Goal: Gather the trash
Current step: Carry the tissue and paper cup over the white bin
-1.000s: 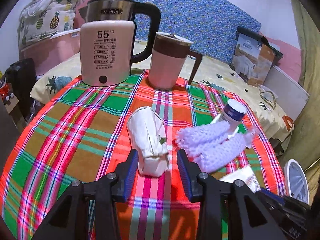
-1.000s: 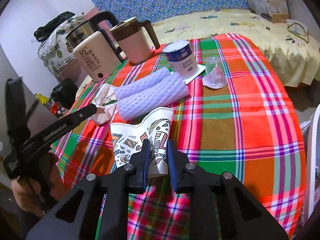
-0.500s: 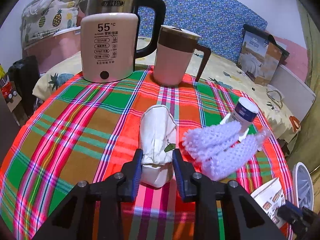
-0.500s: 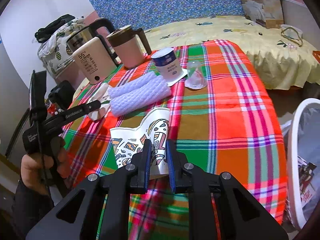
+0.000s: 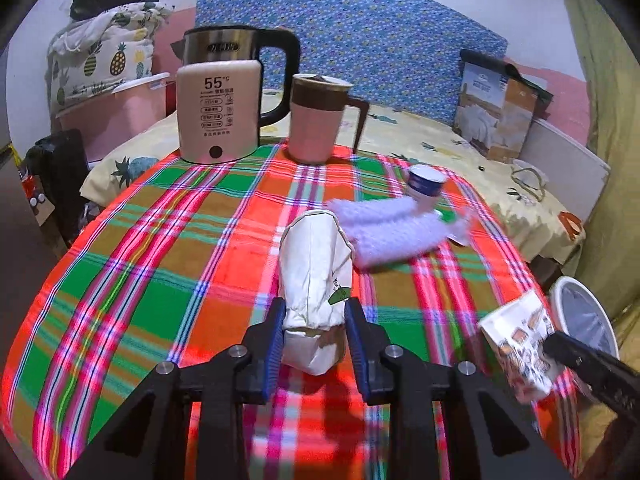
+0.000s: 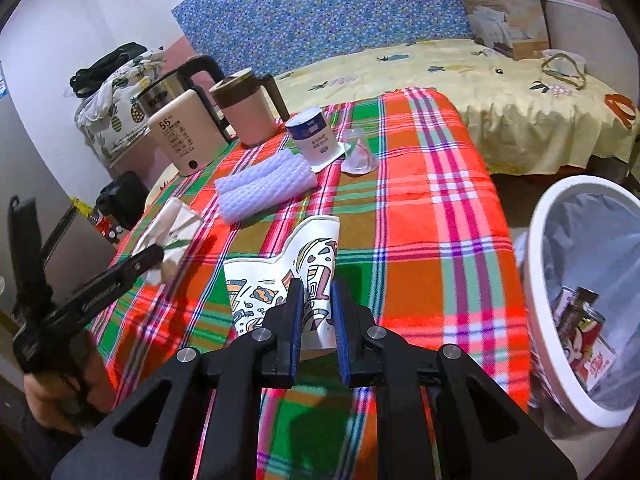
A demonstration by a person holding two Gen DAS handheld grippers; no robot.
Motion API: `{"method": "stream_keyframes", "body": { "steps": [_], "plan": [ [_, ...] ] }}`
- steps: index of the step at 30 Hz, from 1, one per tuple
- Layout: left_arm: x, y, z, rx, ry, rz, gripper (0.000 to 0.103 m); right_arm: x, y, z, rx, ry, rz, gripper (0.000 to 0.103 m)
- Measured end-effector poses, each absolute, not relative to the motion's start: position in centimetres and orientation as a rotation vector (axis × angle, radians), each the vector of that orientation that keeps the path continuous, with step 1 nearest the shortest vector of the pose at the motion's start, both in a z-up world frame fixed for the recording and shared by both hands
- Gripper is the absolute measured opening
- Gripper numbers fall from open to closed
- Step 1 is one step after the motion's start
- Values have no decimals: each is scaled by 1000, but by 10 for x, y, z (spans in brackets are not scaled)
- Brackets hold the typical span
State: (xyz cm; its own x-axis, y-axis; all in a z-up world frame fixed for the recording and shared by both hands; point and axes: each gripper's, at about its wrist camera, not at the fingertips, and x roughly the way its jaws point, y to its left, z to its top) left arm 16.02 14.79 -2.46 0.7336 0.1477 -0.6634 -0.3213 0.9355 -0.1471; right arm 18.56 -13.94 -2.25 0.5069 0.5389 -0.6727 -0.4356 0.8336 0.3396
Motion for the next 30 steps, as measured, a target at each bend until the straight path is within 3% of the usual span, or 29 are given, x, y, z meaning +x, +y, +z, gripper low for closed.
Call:
{"method": "stream_keyframes", "body": {
  "steps": [12, 30],
  "plan": [
    [125, 100, -15, -228, 707, 166, 30, 169, -169, -15, 163, 823, 549, 17],
    [134, 15, 3, -132, 705, 10, 30, 160, -231, -10, 236, 768, 415, 17]
  ]
}}
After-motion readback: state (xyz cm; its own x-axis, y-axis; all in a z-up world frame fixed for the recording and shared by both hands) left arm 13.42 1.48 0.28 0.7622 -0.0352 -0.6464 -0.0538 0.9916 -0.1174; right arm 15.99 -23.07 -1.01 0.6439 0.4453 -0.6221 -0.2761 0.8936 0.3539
